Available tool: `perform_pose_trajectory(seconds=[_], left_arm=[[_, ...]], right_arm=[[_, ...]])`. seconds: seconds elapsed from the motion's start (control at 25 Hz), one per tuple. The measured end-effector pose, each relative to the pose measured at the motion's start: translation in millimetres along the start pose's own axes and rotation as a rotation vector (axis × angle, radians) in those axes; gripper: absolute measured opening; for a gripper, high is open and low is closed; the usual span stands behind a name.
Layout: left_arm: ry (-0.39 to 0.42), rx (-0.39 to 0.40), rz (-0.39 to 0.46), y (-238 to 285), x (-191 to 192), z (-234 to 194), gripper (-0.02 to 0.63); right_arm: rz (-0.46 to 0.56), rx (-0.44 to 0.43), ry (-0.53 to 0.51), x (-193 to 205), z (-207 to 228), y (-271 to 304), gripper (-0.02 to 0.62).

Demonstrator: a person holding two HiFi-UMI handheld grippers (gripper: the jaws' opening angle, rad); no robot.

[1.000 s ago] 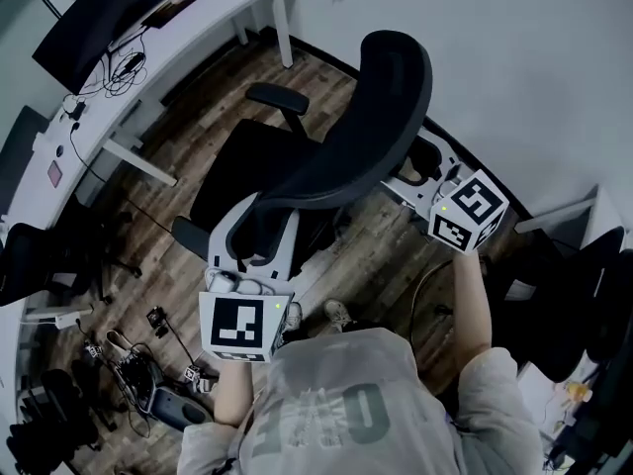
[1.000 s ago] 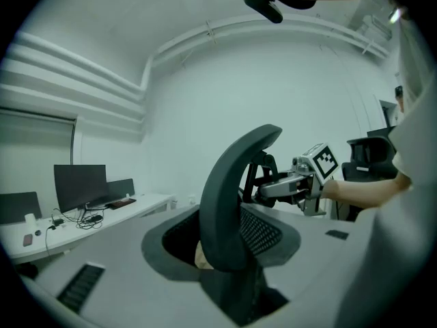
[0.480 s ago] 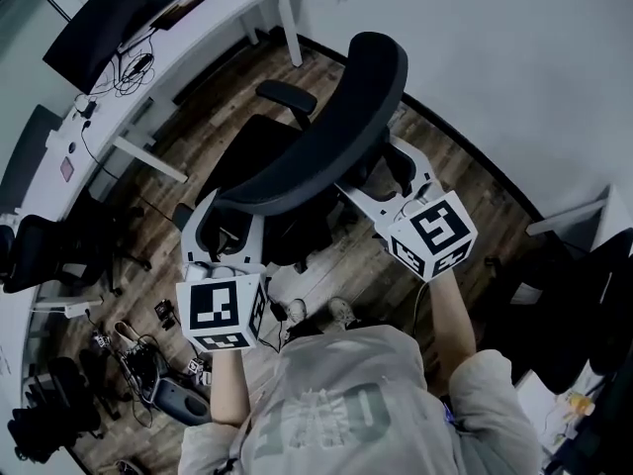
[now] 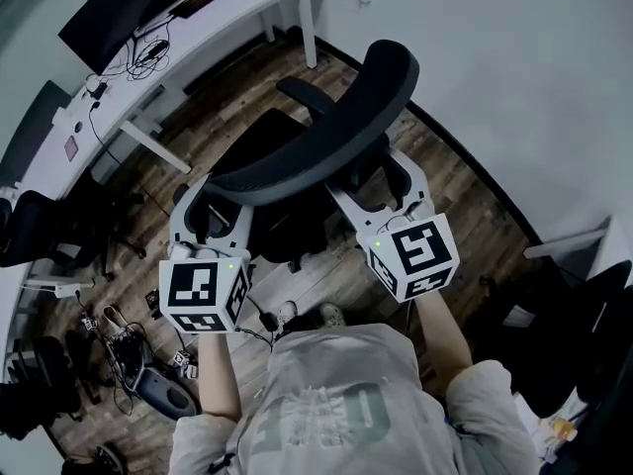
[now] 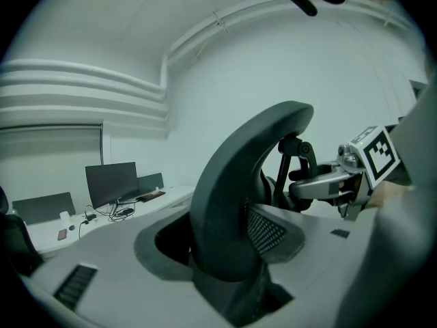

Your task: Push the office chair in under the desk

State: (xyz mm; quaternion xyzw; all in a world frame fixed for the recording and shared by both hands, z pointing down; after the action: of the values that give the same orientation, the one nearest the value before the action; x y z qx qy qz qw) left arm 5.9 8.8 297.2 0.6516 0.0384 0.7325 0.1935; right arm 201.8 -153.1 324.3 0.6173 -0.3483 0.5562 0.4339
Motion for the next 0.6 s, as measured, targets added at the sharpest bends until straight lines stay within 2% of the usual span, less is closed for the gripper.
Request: perform_pose_trajectory(seconds=[0.32, 0.6], left_arm=[[-0.014, -0.007, 0.004, 22, 0, -30, 0.245], [-0.025, -0.054, -0.011, 51, -6, -79, 0.245]], right_arm=[[-0.043, -0.020, 0.000, -6, 2, 41, 0.311], [-0.009, -0.030, -0.006, -14, -3, 97, 0.311]])
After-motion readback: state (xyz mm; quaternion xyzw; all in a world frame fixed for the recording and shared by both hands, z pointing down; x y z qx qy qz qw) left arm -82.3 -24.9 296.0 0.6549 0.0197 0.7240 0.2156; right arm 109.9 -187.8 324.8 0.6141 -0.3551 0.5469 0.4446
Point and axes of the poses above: the fingertips, and each gripper's own axes: y forward along the fingers, z to its right, x out of its underside, the point moved 10 cm from there along -y, backward along the fingers, and after that the axes turned 4 degrees about -z, right-handed, at the moved point
